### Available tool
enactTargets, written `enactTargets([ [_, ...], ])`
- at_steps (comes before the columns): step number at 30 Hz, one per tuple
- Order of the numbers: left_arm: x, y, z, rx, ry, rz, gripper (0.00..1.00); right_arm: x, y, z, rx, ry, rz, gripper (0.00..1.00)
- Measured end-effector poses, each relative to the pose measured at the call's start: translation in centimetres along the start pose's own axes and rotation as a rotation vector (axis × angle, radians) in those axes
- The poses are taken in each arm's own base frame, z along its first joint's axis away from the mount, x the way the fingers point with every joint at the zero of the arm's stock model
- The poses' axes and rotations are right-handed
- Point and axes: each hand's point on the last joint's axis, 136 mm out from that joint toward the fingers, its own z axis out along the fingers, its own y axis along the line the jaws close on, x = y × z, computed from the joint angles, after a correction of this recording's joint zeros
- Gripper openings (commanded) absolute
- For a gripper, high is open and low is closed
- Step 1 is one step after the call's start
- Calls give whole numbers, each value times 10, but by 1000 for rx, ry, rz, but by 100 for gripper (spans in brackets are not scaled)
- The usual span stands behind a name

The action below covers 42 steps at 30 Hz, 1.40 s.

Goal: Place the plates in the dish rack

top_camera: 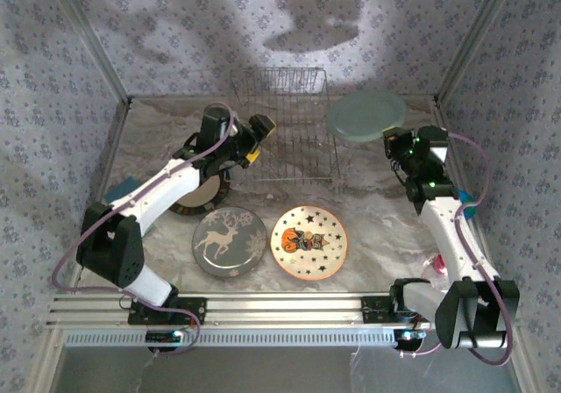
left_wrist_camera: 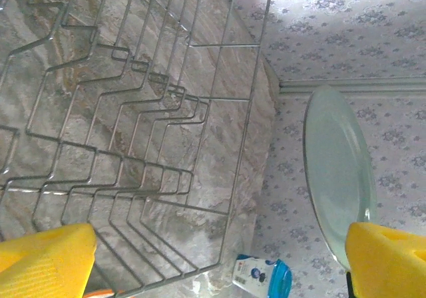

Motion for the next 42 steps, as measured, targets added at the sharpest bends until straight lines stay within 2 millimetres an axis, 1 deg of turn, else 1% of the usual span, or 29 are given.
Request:
enactTargets([
  [3,2,-2,9,15,10,-26,94,18,10,3,-31,31,-8,0],
  [7,5,-4,19,40,26,-60,92,45,14,9,-52,84,-17,0],
  [10,5,-5,26,59,33,-80,91,62,13,15,-50,119,-24,0],
  [15,5,-13,31,101,33,-98,89,80,7,26,-38,157,-24,0],
  [21,4,-22,32,141,33,-101,83,90,6,30,-35,167,-20,0],
  [23,4,-20,35,142,37,-102,80,93,9,30,-44,171,-22,0],
  [26,10,-13,43,128,54,-112,74,98,11,30,-53,181,-20,0],
  [29,16,-7,49,116,69,-122,68,102,12,31,-59,189,-21,0],
  [31,18,-6,51,114,78,-127,58,105,12,33,-57,193,-23,0],
  [33,19,-6,52,118,83,-135,54,107,11,33,-56,198,-24,0],
  [36,19,-10,51,134,87,-140,39,110,11,33,-56,204,-22,0],
  [37,19,-11,51,137,87,-141,37,110,11,33,-56,205,-21,0],
  [42,19,-14,51,151,89,-143,34,110,15,33,-69,199,-16,0],
])
